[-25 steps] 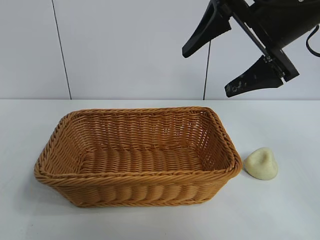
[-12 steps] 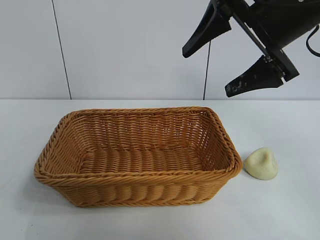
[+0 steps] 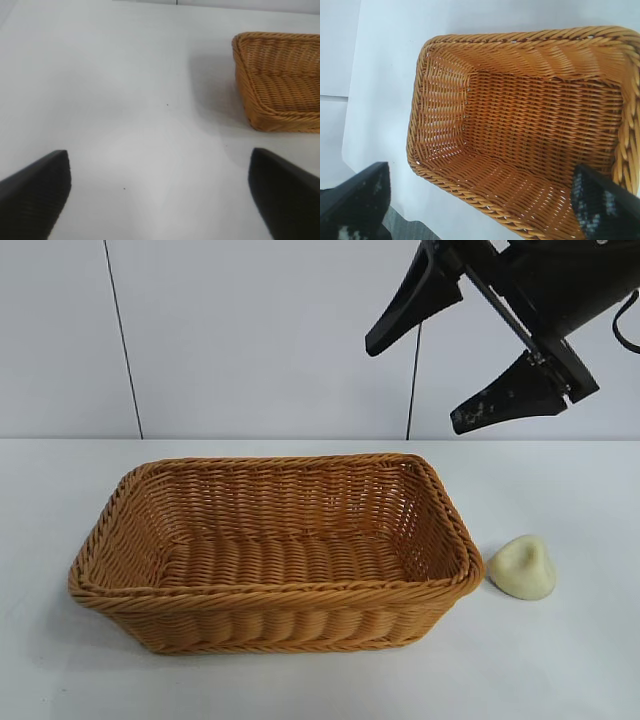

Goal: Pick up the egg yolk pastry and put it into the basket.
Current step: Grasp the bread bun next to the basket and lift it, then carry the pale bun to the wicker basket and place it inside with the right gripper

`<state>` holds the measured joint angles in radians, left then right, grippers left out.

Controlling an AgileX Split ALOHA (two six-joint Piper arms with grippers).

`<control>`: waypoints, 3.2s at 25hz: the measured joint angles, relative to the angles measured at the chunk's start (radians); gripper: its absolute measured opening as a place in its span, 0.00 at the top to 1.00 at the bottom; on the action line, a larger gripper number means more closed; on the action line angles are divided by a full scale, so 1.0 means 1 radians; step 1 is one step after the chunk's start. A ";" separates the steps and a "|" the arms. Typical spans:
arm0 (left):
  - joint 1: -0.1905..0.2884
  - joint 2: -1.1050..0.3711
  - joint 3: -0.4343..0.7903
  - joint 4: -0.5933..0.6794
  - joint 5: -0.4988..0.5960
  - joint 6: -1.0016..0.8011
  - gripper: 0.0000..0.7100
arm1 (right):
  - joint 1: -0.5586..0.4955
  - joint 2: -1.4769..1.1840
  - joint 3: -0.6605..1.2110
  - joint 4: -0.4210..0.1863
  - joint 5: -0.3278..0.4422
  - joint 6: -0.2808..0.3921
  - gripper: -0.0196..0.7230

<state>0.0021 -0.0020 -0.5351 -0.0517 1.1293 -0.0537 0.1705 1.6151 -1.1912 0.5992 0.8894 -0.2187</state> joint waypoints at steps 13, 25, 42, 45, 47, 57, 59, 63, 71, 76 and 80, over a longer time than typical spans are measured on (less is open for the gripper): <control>0.000 -0.001 0.030 0.004 -0.042 0.000 0.02 | 0.000 0.002 -0.090 -0.514 0.049 0.297 0.03; 0.000 -0.004 0.033 0.011 -0.055 0.000 0.02 | 0.000 0.199 -0.090 -0.529 0.081 0.306 0.03; 0.000 -0.004 0.033 0.011 -0.056 0.000 0.02 | 0.000 0.445 -0.091 -0.616 0.020 0.366 0.03; 0.000 -0.004 0.033 0.011 -0.056 0.000 0.02 | 0.000 0.446 -0.091 -0.620 0.005 0.371 0.16; 0.000 -0.004 0.033 0.012 -0.056 0.000 0.02 | 0.000 0.446 -0.091 -0.620 -0.008 0.373 0.35; 0.000 -0.004 0.033 0.012 -0.056 0.000 0.02 | 0.000 0.421 -0.091 -0.620 -0.008 0.358 0.89; 0.000 -0.004 0.033 0.013 -0.056 0.000 0.02 | 0.000 0.391 -0.096 -0.620 0.009 0.349 0.90; 0.000 -0.004 0.033 0.013 -0.056 0.001 0.02 | 0.000 0.295 -0.142 -0.619 0.070 0.343 0.91; 0.000 -0.004 0.033 0.013 -0.056 0.001 0.02 | 0.000 0.195 -0.322 -0.613 0.202 0.340 0.92; 0.000 -0.004 0.033 0.013 -0.057 0.001 0.02 | 0.010 0.196 -0.359 -0.548 0.221 0.331 0.92; 0.000 -0.004 0.033 0.013 -0.057 0.001 0.02 | 0.079 0.196 -0.359 -0.530 0.222 0.322 0.92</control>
<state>0.0021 -0.0065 -0.5019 -0.0391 1.0720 -0.0525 0.2494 1.8113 -1.5500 0.0697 1.1116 0.1030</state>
